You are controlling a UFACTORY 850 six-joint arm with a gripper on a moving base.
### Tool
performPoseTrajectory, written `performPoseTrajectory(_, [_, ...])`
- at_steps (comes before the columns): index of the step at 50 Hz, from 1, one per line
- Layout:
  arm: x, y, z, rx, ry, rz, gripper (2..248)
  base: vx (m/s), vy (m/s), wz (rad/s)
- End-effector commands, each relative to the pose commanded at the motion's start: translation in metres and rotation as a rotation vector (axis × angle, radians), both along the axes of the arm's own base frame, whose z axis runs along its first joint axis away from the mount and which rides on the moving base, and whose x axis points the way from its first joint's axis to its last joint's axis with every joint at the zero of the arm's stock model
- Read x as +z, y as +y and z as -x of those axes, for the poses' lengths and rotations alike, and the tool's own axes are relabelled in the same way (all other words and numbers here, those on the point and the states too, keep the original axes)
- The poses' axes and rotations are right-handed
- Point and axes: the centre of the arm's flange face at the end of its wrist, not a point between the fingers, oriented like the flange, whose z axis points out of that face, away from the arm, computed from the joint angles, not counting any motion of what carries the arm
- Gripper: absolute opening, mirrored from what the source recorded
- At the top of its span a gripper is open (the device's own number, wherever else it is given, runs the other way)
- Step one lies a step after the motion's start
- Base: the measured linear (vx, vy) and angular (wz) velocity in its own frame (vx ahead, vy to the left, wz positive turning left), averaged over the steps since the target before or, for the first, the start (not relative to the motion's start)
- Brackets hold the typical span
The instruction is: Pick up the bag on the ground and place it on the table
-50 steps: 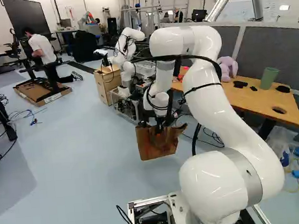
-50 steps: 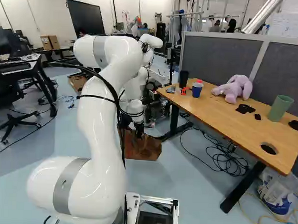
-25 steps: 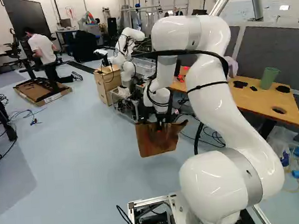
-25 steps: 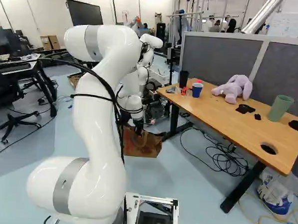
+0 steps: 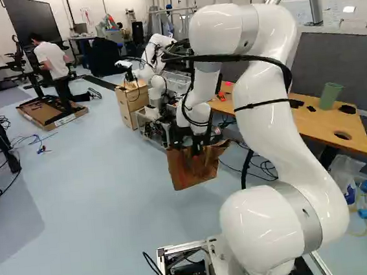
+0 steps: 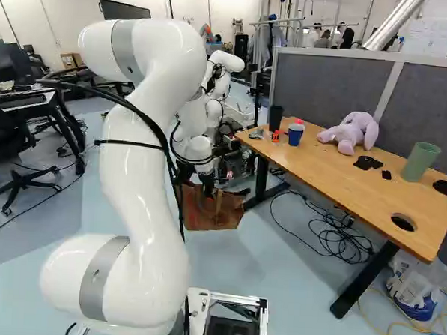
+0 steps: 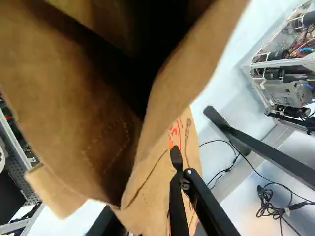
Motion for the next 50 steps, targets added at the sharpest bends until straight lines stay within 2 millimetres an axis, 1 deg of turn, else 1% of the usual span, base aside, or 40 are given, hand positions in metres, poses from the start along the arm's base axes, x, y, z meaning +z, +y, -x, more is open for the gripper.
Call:
performPoseTrajectory(37, [0.053,0.0,0.016,0.014,-0.074,0.002,18,0.0,0.0,0.0])
performPoseTrajectory(50, [0.07,-0.001,0.013,0.014,-0.101,0.001,18,0.0,0.0,0.0])
